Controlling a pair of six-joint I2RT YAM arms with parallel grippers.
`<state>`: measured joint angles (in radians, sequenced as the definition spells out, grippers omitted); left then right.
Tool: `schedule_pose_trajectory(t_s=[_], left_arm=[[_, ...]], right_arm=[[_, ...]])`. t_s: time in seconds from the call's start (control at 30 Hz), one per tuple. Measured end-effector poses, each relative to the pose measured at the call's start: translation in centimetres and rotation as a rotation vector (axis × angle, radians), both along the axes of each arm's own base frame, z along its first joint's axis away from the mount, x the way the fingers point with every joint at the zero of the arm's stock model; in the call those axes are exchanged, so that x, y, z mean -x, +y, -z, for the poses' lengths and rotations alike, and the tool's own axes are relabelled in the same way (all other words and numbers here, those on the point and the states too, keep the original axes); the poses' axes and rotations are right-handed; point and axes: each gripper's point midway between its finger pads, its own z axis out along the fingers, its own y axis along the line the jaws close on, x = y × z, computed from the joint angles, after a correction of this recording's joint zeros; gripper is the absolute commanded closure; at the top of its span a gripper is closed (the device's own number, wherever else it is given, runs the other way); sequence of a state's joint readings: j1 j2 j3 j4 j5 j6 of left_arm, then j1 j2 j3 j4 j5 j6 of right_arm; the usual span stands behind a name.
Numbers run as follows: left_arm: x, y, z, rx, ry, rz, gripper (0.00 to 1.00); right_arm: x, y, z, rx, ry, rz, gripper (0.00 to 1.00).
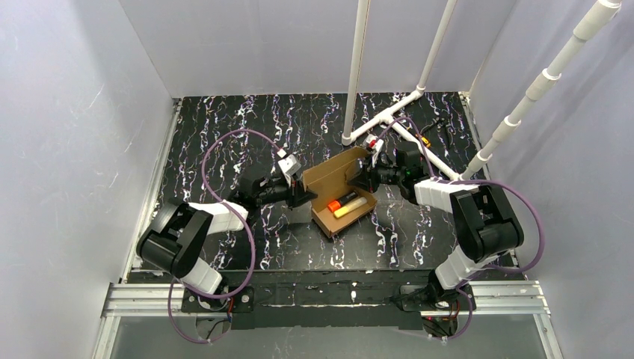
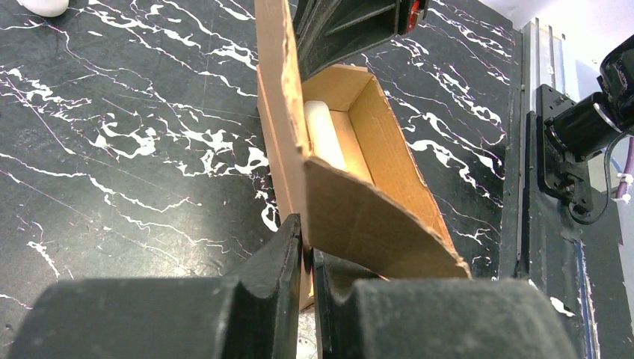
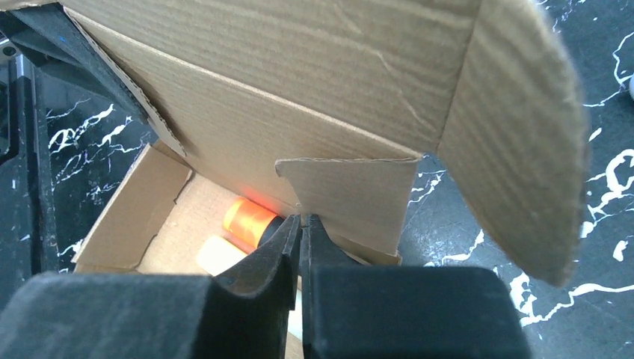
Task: Fold the paper box
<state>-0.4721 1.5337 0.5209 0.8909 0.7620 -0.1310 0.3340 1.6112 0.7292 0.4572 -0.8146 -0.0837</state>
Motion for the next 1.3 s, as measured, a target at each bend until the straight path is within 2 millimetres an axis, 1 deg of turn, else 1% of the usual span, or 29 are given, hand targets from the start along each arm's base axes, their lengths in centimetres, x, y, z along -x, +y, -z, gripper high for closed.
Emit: schedule_pose_trajectory(t_s=[0.07, 0.27, 0.4, 0.43, 0.53, 0.63, 0.73, 0.8, 0.9, 1.0, 1.07, 1.17, 1.3], left_arm=[[-0.1, -0.1, 0.1, -0.002, 0.001, -0.001, 1.00], [-0.3, -0.4, 0.1, -0.004, -0.001, -0.003, 1.00], [-0.4, -0.4, 0.4, -0.010, 0.002, -0.004, 1.00], [-0.4, -0.4, 0.4, -0.012, 0.000, -0.005, 1.00], [-0.5, -0.4, 0.6, -0.023, -0.008, -0.008, 1.00], [-0.5, -0.3, 0.9, -0.037, -0.013, -0.008, 1.00], [-0.7, -0.4, 0.8, -0.048, -0.022, -0.002, 1.00], [-0.9, -0.5, 0.7, -0.058, -0.031, 0.004, 0.99], [-1.3, -0.6, 0.5, -0.076, -0.050, 0.013, 0.85], [-1.6, -0.6, 0.4, -0.092, -0.060, 0.020, 0.72], [-1.7, -0.6, 0.3, -0.097, -0.063, 0.022, 0.61], [-1.8, -0.7, 0.2, -0.099, -0.056, 0.021, 0.50], [-1.7, -0.5, 0.1, -0.091, -0.013, 0.005, 0.38]], right_arm=[[-0.1, 0.0, 0.2, -0.002, 0.005, 0.002, 0.92], [-0.1, 0.1, 0.5, -0.002, 0.015, 0.005, 0.92], [-0.4, -0.6, 0.6, -0.001, 0.019, 0.013, 0.86], [-0.5, -1.0, 0.6, 0.001, 0.022, 0.016, 0.85], [-0.9, -3.0, 0.8, 0.021, 0.037, 0.006, 0.82], [-1.2, -4.8, 0.3, 0.071, 0.015, -0.046, 0.81], [-1.0, -5.3, -0.4, 0.114, -0.029, -0.114, 0.78], [-0.5, -5.5, -0.3, 0.125, -0.032, -0.141, 0.78], [0.2, -6.3, 0.2, 0.130, 0.006, -0.140, 0.79], [0.0, -7.0, 0.5, 0.120, 0.027, -0.103, 0.81], [0.0, -7.3, 0.9, 0.107, 0.052, -0.074, 0.81], [0.2, -7.2, 1.3, 0.093, 0.080, -0.053, 0.81], [-0.2, -6.9, 0.9, 0.081, 0.067, -0.045, 0.81]])
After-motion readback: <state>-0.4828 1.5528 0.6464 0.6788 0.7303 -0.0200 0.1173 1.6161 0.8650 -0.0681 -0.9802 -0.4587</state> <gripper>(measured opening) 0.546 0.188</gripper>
